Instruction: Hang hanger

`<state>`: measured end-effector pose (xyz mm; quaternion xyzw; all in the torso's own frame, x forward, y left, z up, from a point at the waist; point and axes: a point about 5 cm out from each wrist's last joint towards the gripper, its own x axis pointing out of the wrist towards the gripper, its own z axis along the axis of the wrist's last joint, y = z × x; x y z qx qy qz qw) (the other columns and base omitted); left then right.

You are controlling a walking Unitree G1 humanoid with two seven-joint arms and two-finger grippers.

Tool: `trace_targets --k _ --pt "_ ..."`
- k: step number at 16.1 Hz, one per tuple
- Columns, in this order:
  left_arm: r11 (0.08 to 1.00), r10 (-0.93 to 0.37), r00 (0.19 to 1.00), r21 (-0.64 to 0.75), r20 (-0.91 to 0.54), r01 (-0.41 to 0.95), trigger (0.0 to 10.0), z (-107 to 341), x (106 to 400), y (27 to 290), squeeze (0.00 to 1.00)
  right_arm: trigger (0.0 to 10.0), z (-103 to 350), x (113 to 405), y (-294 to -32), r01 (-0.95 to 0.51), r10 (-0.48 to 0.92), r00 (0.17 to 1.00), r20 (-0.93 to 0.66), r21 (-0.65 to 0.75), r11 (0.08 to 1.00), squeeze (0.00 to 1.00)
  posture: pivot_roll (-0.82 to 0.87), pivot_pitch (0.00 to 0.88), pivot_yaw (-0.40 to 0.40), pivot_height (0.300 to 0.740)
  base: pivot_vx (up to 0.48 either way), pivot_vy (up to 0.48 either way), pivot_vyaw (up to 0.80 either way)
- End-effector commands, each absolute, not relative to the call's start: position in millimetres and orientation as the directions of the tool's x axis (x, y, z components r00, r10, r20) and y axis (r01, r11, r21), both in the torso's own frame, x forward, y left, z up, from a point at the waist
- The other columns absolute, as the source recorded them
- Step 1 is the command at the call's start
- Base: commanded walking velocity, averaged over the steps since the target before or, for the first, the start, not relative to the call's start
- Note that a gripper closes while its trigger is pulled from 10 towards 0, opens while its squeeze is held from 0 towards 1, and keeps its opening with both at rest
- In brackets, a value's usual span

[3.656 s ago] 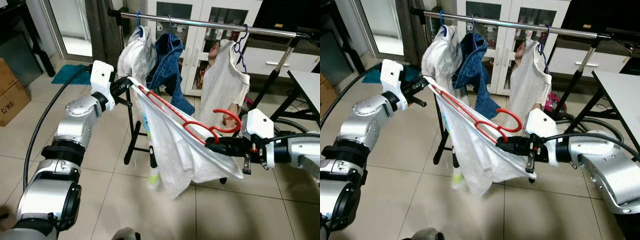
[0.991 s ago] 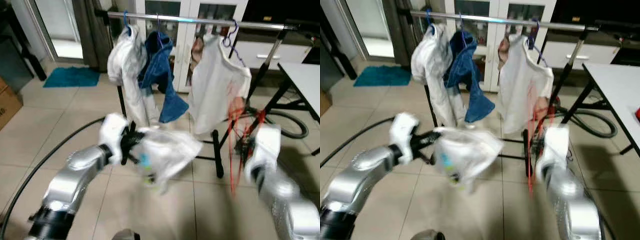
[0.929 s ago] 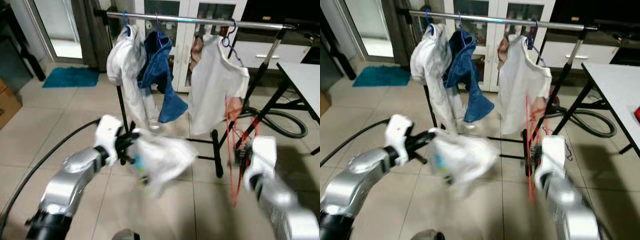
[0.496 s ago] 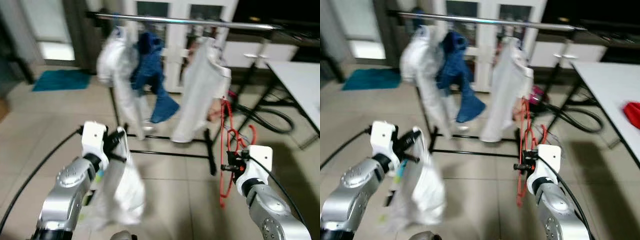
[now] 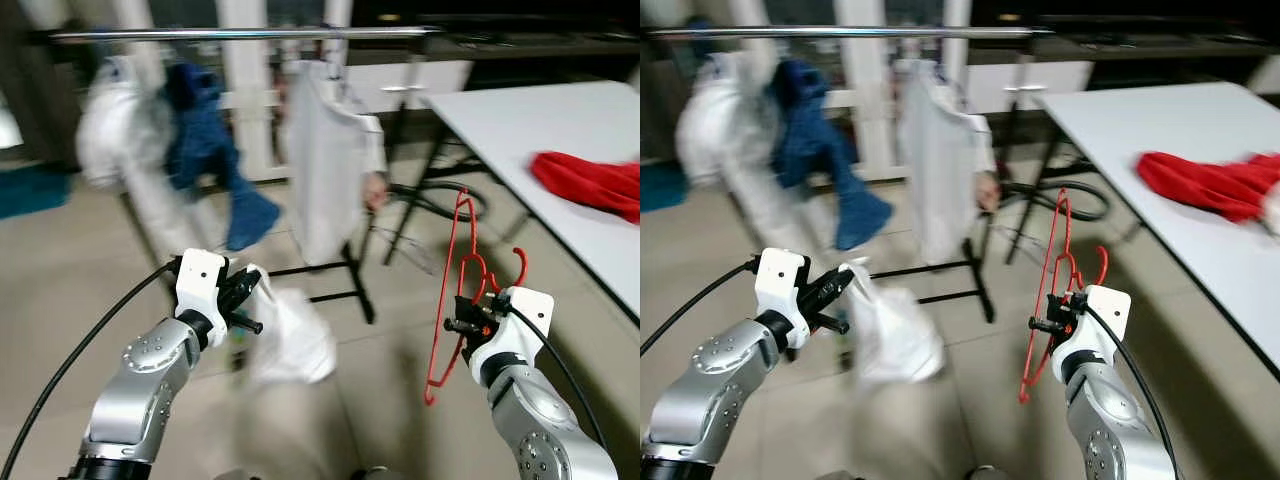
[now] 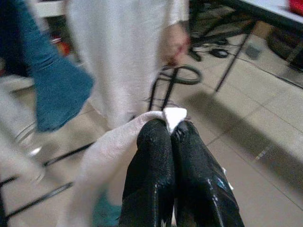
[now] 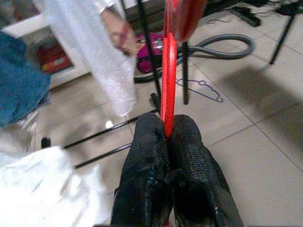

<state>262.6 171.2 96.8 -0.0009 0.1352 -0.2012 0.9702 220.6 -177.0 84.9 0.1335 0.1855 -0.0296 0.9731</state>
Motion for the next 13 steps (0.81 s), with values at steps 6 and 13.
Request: trace_targets --k 6,13 --pt "0.923 -0.38 0.903 -0.022 -0.198 0.384 10.0 112.6 274.5 166.6 0.0 10.0 101.5 233.0 -188.0 0.11 -0.064 0.961 -0.271 0.158 0.981 0.0 0.04 0.0 -0.042 0.74 0.0 0.0 -0.8" --pt "0.916 -0.398 0.897 -0.024 -0.192 0.402 10.0 114.7 279.5 161.0 0.0 10.0 104.6 234.4 -183.4 0.104 -0.058 0.967 -0.247 0.18 0.978 0.0 0.02 0.0 -0.01 0.74 0.0 0.0 -0.8"
